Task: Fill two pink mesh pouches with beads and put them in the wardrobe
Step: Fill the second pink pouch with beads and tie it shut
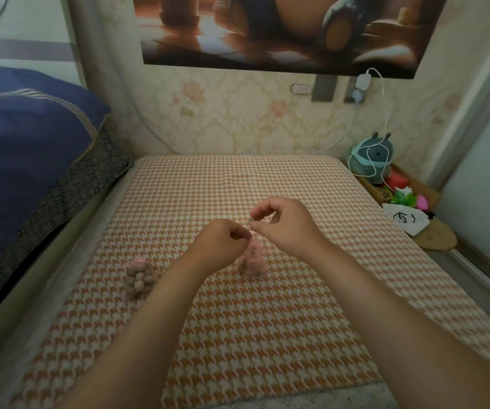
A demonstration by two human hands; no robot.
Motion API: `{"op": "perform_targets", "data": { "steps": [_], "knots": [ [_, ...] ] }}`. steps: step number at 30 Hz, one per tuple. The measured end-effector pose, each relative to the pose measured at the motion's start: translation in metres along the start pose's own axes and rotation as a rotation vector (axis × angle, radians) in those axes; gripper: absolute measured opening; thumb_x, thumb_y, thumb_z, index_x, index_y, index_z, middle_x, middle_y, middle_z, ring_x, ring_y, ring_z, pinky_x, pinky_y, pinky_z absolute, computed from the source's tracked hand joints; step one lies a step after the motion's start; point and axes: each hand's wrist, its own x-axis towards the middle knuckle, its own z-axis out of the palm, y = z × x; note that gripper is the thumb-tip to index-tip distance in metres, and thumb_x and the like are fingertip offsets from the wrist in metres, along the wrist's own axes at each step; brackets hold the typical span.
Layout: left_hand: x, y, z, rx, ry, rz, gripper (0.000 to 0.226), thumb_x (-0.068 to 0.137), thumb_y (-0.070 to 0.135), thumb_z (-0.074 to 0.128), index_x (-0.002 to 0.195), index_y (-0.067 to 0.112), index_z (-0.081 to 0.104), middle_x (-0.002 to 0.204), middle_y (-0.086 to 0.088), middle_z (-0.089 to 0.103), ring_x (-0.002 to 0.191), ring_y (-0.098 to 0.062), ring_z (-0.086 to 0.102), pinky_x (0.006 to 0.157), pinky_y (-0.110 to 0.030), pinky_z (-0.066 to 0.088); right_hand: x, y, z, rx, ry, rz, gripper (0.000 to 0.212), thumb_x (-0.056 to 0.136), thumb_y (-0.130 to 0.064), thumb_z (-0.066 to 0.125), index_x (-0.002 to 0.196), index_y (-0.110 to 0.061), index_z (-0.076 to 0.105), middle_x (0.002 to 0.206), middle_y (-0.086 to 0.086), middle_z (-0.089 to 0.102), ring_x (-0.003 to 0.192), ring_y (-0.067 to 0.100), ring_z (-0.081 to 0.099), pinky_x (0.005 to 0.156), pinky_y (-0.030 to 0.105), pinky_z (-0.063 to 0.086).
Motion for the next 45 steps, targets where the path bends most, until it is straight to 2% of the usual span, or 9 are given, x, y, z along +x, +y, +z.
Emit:
{"op": "perform_targets", "data": {
  "steps": [4, 10, 17, 21, 23, 26, 33, 41, 45],
  "knots": [
    [0.001, 0.001, 0.001, -0.026, -0.021, 0.01, 0.014, 0.09, 0.02, 0.063, 0.087, 0.028, 0.074, 0.082, 0.007, 0.073, 0.081, -0.015, 0.07, 0.077, -0.035, 0.058, -0.02, -0.002, -0.004, -0.141, -0.052, -0.013, 0.009, 0.085, -0.029, 0.082, 0.09, -0.031, 0.076, 0.079, -0.03, 0.068, 0.06, -0.014, 0.056, 0.059, 0.008, 0.038],
    [0.003, -0.002, 0.003, -0.069, -0.042, 0.028, 0.016, 0.09, 0.018, 0.064, 0.098, 0.023, 0.077, 0.083, 0.009, 0.073, 0.081, -0.007, 0.068, 0.076, -0.027, 0.056, -0.022, 0.009, -0.001, -0.35, -0.097, -0.052, 0.014, 0.09, -0.044, 0.072, 0.1, -0.036, 0.078, 0.101, -0.018, 0.065, 0.073, -0.009, 0.051, 0.07, 0.019, 0.041],
    [0.011, -0.006, 0.004, -0.123, -0.05, 0.04, 0.014, 0.089, 0.02, 0.067, 0.1, 0.023, 0.075, 0.087, 0.011, 0.072, 0.082, -0.003, 0.068, 0.068, -0.018, 0.051, -0.021, 0.008, -0.003, -0.356, -0.232, 0.059, 0.019, 0.098, -0.042, 0.062, 0.104, -0.035, 0.078, 0.101, -0.019, 0.07, 0.077, -0.004, 0.058, 0.072, 0.026, 0.048],
    [0.016, -0.007, 0.003, -0.167, -0.017, 0.029, 0.013, 0.09, 0.016, 0.065, 0.099, 0.023, 0.072, 0.089, 0.009, 0.071, 0.08, -0.005, 0.067, 0.062, -0.016, 0.047, -0.027, 0.012, -0.002, -0.372, -0.215, 0.106, 0.028, 0.097, -0.032, 0.061, 0.077, -0.02, 0.078, 0.072, 0.004, 0.073, 0.054, 0.013, 0.054, 0.054, 0.032, 0.042],
    [0.019, -0.012, 0.002, -0.161, 0.035, 0.015, 0.013, 0.091, 0.015, 0.064, 0.096, 0.024, 0.072, 0.087, 0.009, 0.071, 0.077, -0.006, 0.066, 0.057, -0.016, 0.043, -0.031, 0.011, -0.004, -0.336, -0.201, 0.123, 0.033, 0.096, -0.027, 0.063, 0.065, -0.031, 0.073, 0.071, 0.002, 0.074, 0.053, 0.016, 0.055, 0.052, 0.033, 0.043],
    [0.024, -0.026, 0.008, -0.16, 0.135, -0.02, 0.019, 0.092, 0.009, 0.06, 0.091, 0.024, 0.073, 0.093, 0.006, 0.072, 0.086, -0.014, 0.068, 0.059, -0.018, 0.044, -0.033, 0.009, -0.008, -0.288, -0.164, 0.154, 0.031, 0.094, -0.025, 0.066, 0.071, -0.045, 0.071, 0.082, -0.006, 0.078, 0.074, 0.024, 0.073, 0.069, 0.044, 0.063],
    [0.043, -0.045, 0.036, 0.105, 0.03, 0.102, 0.037, 0.09, 0.003, 0.059, 0.117, 0.025, 0.071, 0.119, 0.008, 0.061, 0.104, -0.013, 0.062, 0.091, -0.033, 0.053, -0.026, 0.017, -0.012, -0.279, -0.194, 0.181, 0.018, 0.095, -0.026, 0.065, 0.091, -0.036, 0.079, 0.087, -0.007, 0.078, 0.078, 0.031, 0.074, 0.072, 0.052, 0.062],
    [0.053, -0.053, 0.044, 0.105, 0.065, -0.006, 0.014, 0.084, 0.021, 0.073, 0.098, 0.022, 0.075, 0.1, 0.007, 0.071, 0.09, -0.011, 0.064, 0.081, -0.03, 0.055, -0.016, 0.022, -0.01, -0.281, -0.213, 0.187, 0.018, 0.096, -0.028, 0.063, 0.1, -0.031, 0.08, 0.097, -0.009, 0.078, 0.092, 0.025, 0.074, 0.086, 0.049, 0.061],
    [0.051, -0.05, 0.034, -0.02, 0.126, -0.037, 0.008, 0.085, 0.017, 0.072, 0.091, 0.023, 0.072, 0.092, 0.009, 0.07, 0.088, -0.009, 0.065, 0.069, -0.017, 0.047, -0.018, 0.018, -0.01, -0.252, -0.22, 0.161, 0.026, 0.094, -0.029, 0.065, 0.077, -0.048, 0.07, 0.097, -0.004, 0.079, 0.093, 0.029, 0.074, 0.085, 0.052, 0.061]
  ]
}}
